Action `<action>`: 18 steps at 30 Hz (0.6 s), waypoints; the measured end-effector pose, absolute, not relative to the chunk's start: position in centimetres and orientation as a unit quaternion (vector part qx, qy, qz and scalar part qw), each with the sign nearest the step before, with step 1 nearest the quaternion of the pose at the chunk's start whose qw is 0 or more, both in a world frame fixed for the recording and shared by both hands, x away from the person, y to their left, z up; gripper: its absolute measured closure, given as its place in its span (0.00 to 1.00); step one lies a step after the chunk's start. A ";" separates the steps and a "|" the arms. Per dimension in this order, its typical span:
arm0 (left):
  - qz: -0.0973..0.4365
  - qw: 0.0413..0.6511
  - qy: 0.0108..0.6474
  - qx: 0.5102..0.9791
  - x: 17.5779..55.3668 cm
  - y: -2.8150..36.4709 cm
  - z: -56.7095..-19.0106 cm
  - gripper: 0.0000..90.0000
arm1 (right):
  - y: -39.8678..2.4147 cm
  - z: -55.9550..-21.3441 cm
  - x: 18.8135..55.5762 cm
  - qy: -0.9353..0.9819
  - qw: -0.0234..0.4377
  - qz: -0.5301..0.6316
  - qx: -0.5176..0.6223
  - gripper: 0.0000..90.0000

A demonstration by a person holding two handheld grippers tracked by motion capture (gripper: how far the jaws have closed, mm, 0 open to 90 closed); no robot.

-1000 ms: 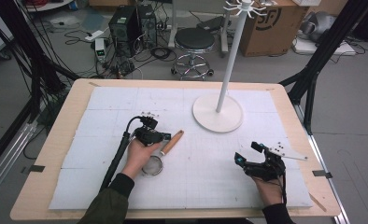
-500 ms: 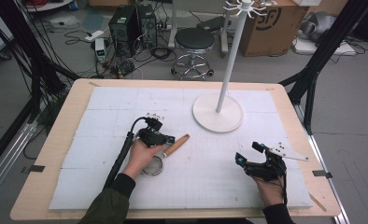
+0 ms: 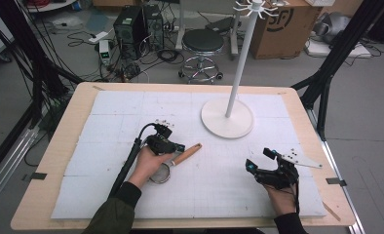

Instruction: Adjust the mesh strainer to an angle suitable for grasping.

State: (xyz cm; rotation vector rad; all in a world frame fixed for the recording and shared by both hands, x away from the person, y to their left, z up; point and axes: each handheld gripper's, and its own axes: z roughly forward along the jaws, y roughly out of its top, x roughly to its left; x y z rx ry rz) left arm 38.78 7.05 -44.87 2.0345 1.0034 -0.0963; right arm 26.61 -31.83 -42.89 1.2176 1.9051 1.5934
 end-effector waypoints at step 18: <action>0.013 0.508 0.379 0.773 36.3 10.0 -42.3 0.42 | -31.8 -43.0 26.5 0.679 0.188 0.562 0.434 0.06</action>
